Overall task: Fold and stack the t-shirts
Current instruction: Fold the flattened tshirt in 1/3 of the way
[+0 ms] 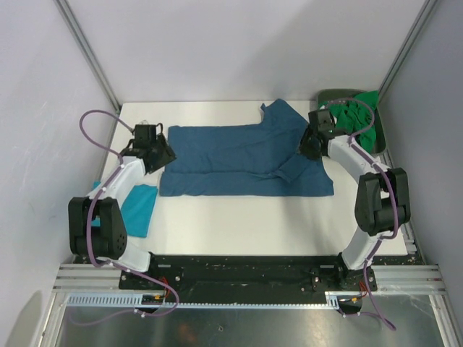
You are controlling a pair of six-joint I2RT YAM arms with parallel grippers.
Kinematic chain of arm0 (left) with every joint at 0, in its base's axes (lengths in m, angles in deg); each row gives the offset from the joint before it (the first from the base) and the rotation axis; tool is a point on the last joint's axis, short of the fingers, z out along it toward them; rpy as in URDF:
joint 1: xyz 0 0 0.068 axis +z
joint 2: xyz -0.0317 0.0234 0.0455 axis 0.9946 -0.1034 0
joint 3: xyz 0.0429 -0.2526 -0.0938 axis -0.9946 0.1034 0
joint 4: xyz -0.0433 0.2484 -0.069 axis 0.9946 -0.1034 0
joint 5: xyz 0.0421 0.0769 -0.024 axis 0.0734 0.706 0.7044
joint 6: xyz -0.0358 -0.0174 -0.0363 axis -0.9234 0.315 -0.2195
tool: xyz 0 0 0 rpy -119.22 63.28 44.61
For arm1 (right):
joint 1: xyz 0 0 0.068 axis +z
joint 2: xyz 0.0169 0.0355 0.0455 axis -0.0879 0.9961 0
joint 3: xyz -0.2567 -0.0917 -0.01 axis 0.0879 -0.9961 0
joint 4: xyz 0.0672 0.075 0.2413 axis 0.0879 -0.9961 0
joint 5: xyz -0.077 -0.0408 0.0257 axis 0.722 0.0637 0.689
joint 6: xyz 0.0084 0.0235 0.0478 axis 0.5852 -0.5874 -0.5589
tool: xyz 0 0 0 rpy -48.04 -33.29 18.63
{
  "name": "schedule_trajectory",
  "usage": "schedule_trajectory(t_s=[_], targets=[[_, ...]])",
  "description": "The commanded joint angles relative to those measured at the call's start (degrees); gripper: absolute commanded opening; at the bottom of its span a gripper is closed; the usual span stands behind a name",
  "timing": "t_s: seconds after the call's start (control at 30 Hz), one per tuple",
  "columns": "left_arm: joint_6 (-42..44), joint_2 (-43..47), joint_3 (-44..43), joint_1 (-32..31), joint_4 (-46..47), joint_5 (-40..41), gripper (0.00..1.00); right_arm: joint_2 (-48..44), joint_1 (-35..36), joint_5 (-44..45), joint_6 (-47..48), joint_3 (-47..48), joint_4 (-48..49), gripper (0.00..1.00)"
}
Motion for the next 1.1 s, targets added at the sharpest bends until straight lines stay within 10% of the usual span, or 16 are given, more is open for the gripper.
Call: schedule_trajectory(t_s=[0.0, 1.07], targets=[[-0.1, 3.3, 3.9, -2.1, 0.6, -4.7, 0.67, -4.0, 3.1, -0.5, -3.1, -7.0, 1.3, 0.44], [1.1, 3.3, 6.6, -4.3, 0.9, -8.1, 0.65, -0.1, 9.1, 0.8, -13.2, -15.0, 5.0, 0.50]])
